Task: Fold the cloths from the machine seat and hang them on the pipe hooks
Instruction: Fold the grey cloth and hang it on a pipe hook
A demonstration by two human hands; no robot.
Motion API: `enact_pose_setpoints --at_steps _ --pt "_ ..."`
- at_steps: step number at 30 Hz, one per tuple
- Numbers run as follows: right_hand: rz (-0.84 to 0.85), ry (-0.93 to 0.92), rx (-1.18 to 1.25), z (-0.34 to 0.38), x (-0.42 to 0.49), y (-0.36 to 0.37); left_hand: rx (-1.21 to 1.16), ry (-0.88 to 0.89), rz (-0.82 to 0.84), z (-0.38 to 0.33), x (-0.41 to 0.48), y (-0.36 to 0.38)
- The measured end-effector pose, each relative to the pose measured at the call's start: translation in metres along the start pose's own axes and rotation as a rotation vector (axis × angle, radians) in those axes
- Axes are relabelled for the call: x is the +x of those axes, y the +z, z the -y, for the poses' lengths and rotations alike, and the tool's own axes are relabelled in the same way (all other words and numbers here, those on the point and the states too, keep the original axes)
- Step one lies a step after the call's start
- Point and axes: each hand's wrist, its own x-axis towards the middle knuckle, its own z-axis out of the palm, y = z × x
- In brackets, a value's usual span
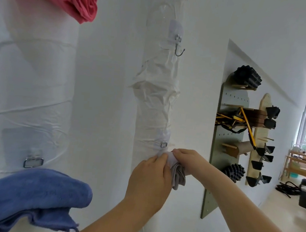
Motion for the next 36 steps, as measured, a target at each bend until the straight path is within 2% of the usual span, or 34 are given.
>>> enact_pose_setpoints --at_steps 9,13,16,19,23,26,29,32,36 --pt "0.023 0.026 0.111 -0.005 -0.005 0.007 -0.167 -0.110 -0.043 0.006 -0.002 0.016" --pt "-0.079 0.004 -0.076 0.000 -0.001 0.006 -0.215 -0.106 -0.004 0.007 0.001 0.011" --pt "-0.114 -0.114 -0.272 0.010 -0.008 0.003 -0.205 -0.066 -0.019 0.010 0.003 0.005" --pt "-0.145 -0.197 -0.304 0.015 -0.017 -0.002 -0.121 -0.005 -0.049 0.008 0.001 0.004" --pt "-0.034 -0.136 -0.202 0.011 -0.018 -0.003 -0.160 -0.051 -0.059 0.004 0.002 0.004" --pt "-0.042 -0.082 -0.095 0.004 -0.015 0.001 -0.215 -0.109 -0.048 0.001 0.001 0.002" --pt "-0.048 -0.045 -0.050 0.003 -0.019 0.005 -0.300 -0.155 -0.007 -0.001 -0.004 -0.002" --pt "-0.053 -0.027 -0.110 0.014 -0.023 0.004 -0.368 -0.190 0.091 -0.001 0.000 -0.013" --pt "-0.224 -0.098 -0.301 0.023 -0.015 0.002 -0.174 -0.095 0.140 -0.005 0.014 -0.026"
